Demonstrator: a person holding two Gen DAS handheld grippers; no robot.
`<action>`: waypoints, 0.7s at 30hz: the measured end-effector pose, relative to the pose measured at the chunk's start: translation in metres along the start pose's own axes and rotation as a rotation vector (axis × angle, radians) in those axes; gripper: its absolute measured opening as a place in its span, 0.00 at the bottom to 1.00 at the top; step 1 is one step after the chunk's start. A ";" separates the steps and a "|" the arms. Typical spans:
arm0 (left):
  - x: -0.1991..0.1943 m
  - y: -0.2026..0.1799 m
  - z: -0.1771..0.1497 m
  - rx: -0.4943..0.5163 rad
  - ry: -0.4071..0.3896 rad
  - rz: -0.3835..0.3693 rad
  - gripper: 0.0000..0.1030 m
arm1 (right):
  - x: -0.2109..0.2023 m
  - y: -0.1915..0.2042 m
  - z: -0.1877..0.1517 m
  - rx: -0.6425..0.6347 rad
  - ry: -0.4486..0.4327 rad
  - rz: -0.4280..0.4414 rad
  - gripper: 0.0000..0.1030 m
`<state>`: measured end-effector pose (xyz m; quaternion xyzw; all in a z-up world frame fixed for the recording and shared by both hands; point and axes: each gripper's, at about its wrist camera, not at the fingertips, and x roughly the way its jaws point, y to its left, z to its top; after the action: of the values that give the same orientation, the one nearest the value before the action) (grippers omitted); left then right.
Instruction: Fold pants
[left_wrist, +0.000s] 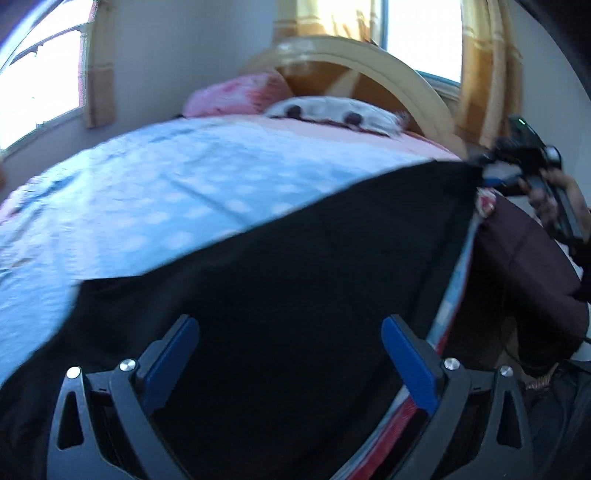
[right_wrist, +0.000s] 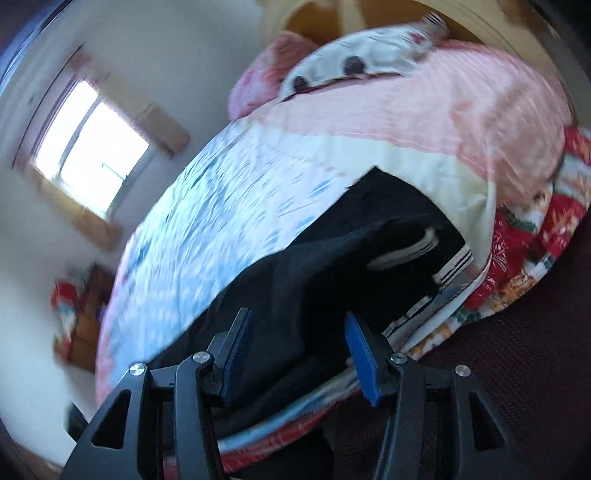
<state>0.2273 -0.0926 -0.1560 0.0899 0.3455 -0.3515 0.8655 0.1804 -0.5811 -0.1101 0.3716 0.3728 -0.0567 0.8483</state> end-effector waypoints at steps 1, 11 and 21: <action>0.007 -0.005 0.000 -0.002 0.010 -0.015 0.99 | 0.005 -0.004 0.003 0.032 -0.001 0.000 0.51; 0.033 0.003 -0.008 -0.068 0.081 -0.052 0.98 | -0.016 0.040 0.048 -0.154 -0.188 0.144 0.04; 0.038 -0.001 -0.012 -0.014 0.082 -0.037 0.99 | -0.003 -0.037 0.012 -0.025 -0.120 0.037 0.04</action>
<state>0.2396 -0.1095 -0.1906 0.0916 0.3850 -0.3611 0.8444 0.1713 -0.6158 -0.1247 0.3637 0.3151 -0.0585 0.8747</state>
